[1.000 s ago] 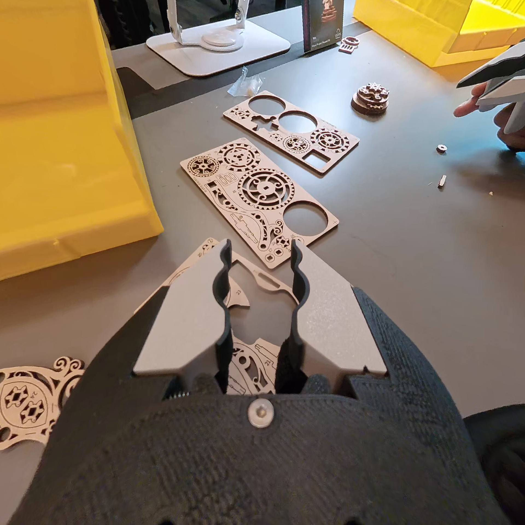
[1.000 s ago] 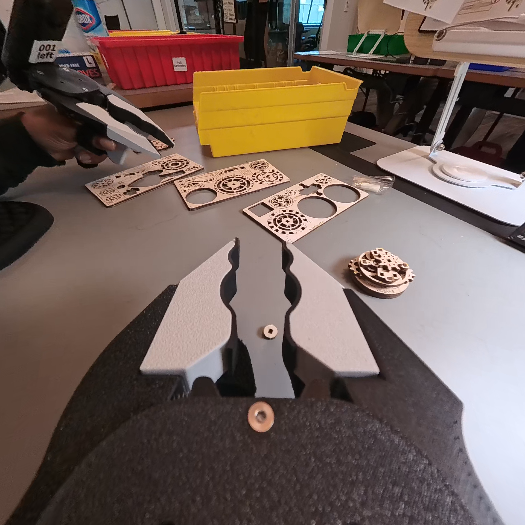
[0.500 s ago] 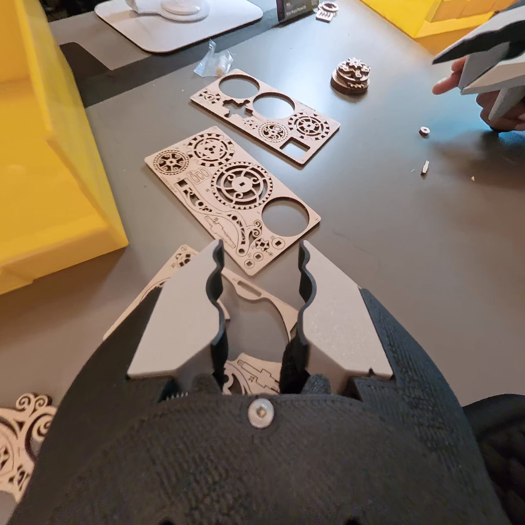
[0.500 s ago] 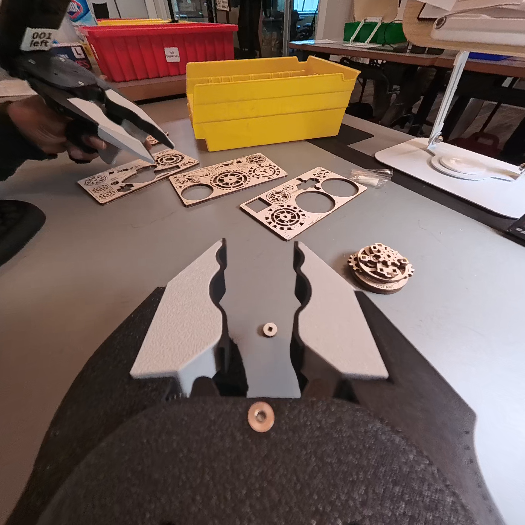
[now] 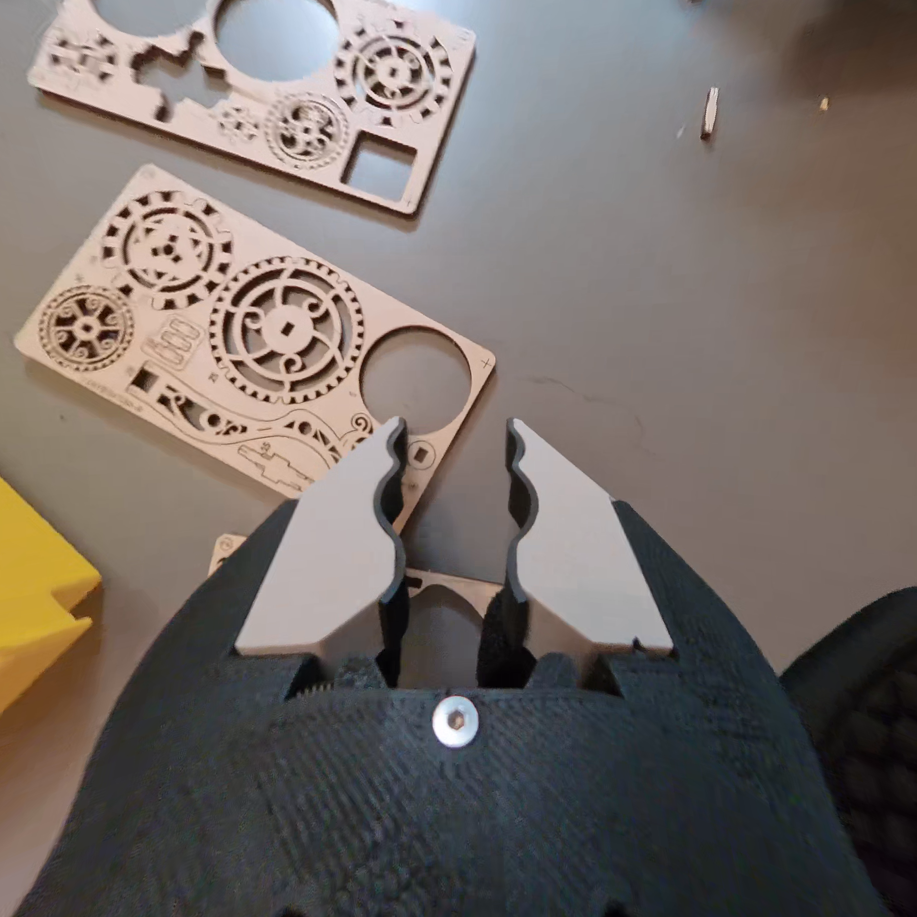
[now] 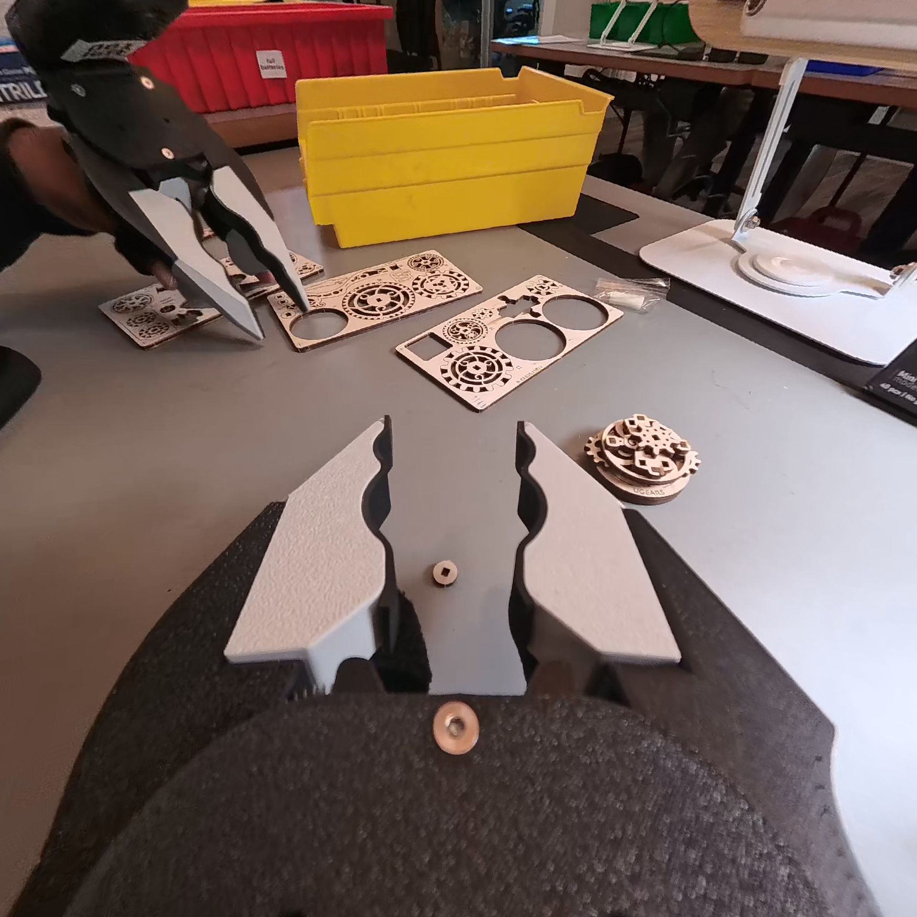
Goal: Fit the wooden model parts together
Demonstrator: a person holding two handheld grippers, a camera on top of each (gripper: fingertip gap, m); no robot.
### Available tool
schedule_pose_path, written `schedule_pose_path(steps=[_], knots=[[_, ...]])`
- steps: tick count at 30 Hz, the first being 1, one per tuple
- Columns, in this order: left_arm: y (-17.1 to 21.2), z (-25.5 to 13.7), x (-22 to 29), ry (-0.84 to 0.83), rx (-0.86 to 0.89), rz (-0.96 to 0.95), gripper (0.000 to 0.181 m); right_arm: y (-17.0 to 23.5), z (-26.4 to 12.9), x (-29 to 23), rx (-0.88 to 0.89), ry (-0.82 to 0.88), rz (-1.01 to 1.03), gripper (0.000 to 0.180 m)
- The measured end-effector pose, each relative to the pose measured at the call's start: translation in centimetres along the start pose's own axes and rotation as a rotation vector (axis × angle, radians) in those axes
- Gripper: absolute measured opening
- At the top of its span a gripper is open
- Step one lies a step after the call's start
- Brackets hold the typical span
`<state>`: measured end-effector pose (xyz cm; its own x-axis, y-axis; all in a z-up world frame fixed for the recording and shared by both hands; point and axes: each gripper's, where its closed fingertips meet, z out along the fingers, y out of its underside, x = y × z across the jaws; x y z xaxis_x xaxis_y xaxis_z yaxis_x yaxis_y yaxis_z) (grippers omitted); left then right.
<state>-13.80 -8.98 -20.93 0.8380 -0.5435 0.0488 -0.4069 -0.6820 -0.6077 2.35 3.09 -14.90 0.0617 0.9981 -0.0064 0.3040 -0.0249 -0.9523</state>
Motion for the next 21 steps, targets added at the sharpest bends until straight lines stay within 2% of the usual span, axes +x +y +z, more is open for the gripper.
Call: schedule_pose_path(steps=[1, 7, 21], knots=[[0.2, 0.3, 0.1, 0.006, -0.037, 0.02, 0.034, 0.1, 0.0, -0.1, -0.002, -0.001, -0.002, 0.048], [-0.7, 1.1, 1.0, 0.056, -0.084, 0.102, 0.003, 0.2, -0.1, -0.3, -0.006, -0.006, -0.012, 0.047], [-2.9, 1.9, 3.1, 0.051, -0.064, 0.167, 0.0, -0.2, -0.8, -0.3, 0.01, 0.002, -0.009, 0.046]])
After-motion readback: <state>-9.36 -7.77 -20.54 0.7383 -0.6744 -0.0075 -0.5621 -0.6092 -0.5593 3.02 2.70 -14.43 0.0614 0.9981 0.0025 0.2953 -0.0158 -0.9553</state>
